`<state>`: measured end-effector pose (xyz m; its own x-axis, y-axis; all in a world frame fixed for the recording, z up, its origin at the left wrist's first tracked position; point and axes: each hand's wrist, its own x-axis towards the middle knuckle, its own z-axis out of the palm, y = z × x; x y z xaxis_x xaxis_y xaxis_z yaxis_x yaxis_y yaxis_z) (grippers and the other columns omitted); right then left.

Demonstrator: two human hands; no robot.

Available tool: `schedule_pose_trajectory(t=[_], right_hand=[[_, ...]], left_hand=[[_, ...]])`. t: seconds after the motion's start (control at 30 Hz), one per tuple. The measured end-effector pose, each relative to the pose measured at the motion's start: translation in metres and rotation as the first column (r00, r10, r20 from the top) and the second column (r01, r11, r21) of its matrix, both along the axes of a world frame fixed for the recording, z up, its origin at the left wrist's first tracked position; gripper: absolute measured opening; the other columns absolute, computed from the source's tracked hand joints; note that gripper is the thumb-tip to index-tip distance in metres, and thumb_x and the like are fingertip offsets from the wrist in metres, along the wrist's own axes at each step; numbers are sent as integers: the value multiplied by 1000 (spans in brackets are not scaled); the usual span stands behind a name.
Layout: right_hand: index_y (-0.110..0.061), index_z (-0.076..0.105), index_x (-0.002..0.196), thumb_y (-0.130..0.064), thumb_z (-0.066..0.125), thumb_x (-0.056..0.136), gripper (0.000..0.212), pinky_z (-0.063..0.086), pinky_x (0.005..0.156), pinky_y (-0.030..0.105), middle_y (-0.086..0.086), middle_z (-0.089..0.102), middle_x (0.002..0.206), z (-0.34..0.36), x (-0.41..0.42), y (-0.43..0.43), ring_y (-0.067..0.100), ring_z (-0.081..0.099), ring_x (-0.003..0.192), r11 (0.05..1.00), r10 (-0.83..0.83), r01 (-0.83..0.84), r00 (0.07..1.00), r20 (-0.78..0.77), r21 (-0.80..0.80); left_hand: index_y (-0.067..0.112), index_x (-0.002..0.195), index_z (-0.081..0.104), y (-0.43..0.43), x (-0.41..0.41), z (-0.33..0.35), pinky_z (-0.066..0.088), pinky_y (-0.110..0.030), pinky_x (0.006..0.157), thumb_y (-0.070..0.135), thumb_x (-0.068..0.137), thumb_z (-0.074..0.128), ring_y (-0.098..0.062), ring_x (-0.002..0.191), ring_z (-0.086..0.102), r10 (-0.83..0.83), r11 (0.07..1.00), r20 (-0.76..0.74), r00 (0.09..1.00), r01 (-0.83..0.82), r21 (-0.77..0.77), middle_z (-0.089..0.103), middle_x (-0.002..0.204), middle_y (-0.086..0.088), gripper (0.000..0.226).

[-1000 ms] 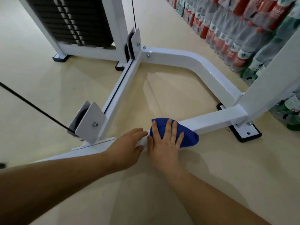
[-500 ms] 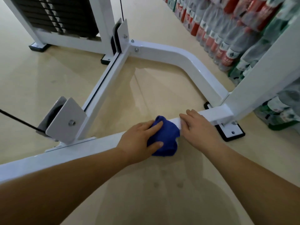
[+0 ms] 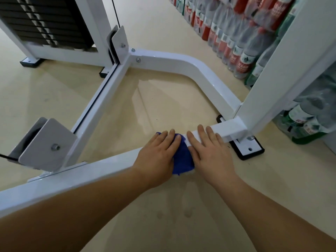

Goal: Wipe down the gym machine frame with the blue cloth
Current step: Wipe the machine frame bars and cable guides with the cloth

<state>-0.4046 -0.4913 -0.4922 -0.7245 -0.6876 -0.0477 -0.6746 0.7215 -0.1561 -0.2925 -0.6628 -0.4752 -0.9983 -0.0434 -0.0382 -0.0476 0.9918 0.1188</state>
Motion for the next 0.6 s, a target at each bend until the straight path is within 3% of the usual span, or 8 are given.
schedule_pose_trajectory(t=[0.1, 0.17, 0.4, 0.6], right_hand=[[-30, 41, 155, -48, 20, 106, 56, 24, 124, 50, 12, 34, 163, -6, 4, -2, 33, 30, 151, 999, -34, 34, 999, -14, -1], [-33, 40, 155, -51, 20, 105, 56, 22, 125, 49, 9, 33, 164, -5, 2, -3, 32, 28, 152, 1000, -29, 29, 999, -20, 7], [-37, 40, 154, -52, 23, 102, 57, 9, 127, 43, 2, 25, 168, 0, 1, -6, 26, 17, 156, 994, -72, 79, 993, 98, -74], [-39, 33, 157, -47, 31, 105, 52, 4, 127, 42, 0, 14, 170, 15, 3, -18, 23, 6, 157, 992, -121, 123, 978, 171, 3]], left_hand=[[26, 162, 14, -10, -1, -3, 24, -35, 124, 57, 101, 38, -20, 152, 25, 130, 989, 46, 990, -133, 61, 23, 167, 0, 73], [28, 162, 12, -20, 10, -3, 25, -32, 123, 64, 99, 39, -17, 152, 24, 145, 988, 50, 988, -147, 39, 23, 167, 3, 78], [32, 161, 16, -55, 62, -11, 24, -37, 124, 66, 96, 28, -17, 152, 25, 190, 978, 63, 980, -195, 71, 25, 167, 5, 75], [31, 162, 4, -42, 33, -3, 11, -38, 127, 63, 100, 35, -20, 154, 18, 144, 989, 92, 985, -147, 21, 17, 169, -1, 76]])
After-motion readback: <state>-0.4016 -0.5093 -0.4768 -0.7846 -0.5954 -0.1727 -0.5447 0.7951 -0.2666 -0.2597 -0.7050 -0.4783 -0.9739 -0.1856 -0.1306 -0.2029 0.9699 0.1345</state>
